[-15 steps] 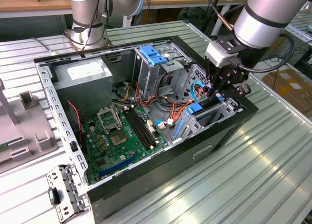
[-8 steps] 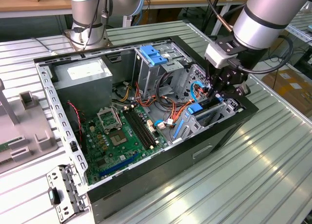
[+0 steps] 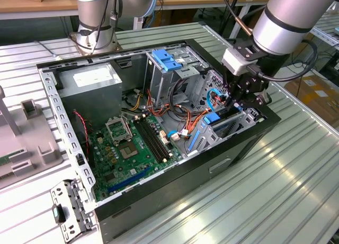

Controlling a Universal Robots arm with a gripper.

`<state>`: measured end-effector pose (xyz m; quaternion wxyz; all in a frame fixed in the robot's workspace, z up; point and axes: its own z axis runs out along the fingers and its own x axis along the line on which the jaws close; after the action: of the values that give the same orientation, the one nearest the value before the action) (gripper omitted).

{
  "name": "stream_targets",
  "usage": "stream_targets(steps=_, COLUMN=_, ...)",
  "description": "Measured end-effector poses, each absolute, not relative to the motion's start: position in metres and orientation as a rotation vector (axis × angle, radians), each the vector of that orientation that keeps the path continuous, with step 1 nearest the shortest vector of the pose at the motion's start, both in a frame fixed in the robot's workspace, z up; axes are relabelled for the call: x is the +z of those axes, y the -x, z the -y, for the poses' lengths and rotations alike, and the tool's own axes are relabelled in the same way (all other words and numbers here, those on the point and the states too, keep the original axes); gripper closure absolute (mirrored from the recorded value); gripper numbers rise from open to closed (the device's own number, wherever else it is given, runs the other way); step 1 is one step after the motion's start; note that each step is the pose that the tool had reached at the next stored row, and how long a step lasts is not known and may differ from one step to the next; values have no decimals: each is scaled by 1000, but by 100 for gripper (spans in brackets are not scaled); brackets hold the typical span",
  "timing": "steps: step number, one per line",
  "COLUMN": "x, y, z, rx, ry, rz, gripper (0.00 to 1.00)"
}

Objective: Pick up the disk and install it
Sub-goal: 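Insert the first disk wire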

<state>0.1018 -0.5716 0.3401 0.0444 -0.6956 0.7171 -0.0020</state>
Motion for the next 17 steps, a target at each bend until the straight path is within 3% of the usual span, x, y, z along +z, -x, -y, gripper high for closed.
stream_targets(steps=1, x=340, y=-102, z=572, rx=-6, ry=2125, rz=-2191, gripper=76)
stream_targets(steps=3, x=340, y=-102, z=572, rx=-6, ry=2125, rz=-2191, gripper=76)
stream_targets(steps=4, x=340, y=-102, z=572, rx=-6, ry=2125, rz=-2191, gripper=69)
stream_targets(steps=17, x=349, y=-102, z=572, rx=-6, ry=2125, rz=-2191, gripper=69)
